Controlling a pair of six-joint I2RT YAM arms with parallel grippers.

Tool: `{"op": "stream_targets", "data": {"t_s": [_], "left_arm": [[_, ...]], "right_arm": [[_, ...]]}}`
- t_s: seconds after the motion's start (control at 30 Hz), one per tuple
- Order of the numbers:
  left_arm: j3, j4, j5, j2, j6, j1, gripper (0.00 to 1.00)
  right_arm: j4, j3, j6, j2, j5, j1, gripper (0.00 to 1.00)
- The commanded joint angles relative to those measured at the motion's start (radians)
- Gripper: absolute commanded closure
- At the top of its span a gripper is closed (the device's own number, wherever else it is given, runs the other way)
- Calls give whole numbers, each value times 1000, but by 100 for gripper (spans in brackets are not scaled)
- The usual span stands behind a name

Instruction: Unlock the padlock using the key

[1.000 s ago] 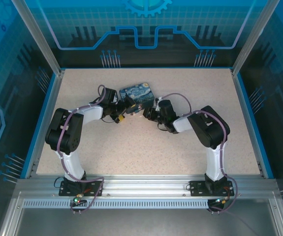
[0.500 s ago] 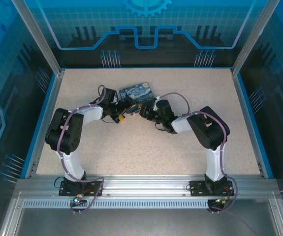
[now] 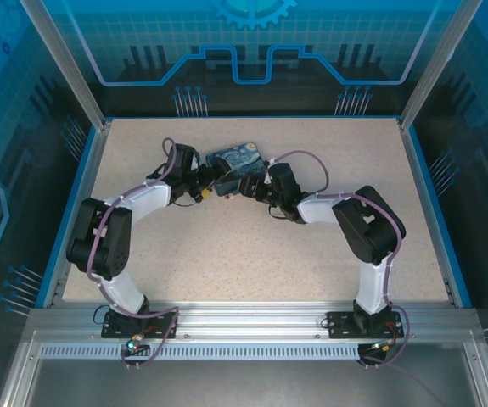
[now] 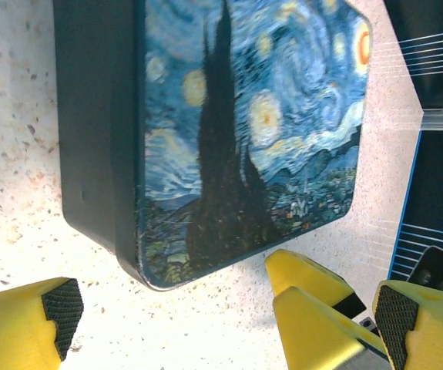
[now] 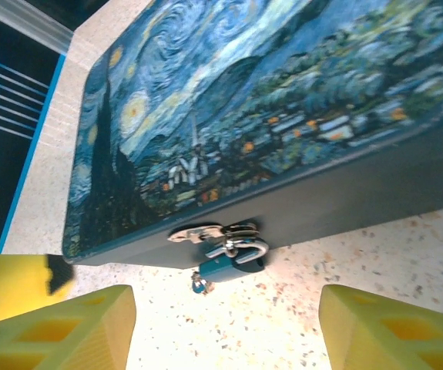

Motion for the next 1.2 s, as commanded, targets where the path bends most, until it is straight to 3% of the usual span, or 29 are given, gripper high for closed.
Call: {"op": "stream_targets", "data": {"t_s": [0.0, 0.2, 0.43, 0.7, 0.93, 1.17], "left_arm": [[23, -96, -73, -41, 87, -3, 1], [129, -221, -98, 8, 130, 22, 1], [274, -307, -122, 138, 189, 33, 1], [396, -333, -106, 280, 180, 29, 1], [459, -319, -82, 332, 177, -23, 1], [408, -284, -85, 292, 156, -98, 1]], "right_arm": [[-77, 2, -33, -80, 50, -13, 32], [-290, 112, -91, -124, 61, -83, 31], [-512, 409, -120, 82, 9, -161, 32], [-578, 609, -93, 267, -64, -176, 35], [-486, 549, -71, 261, -136, -156, 41], [-385, 372, -36, 156, -176, -152, 50]]}}
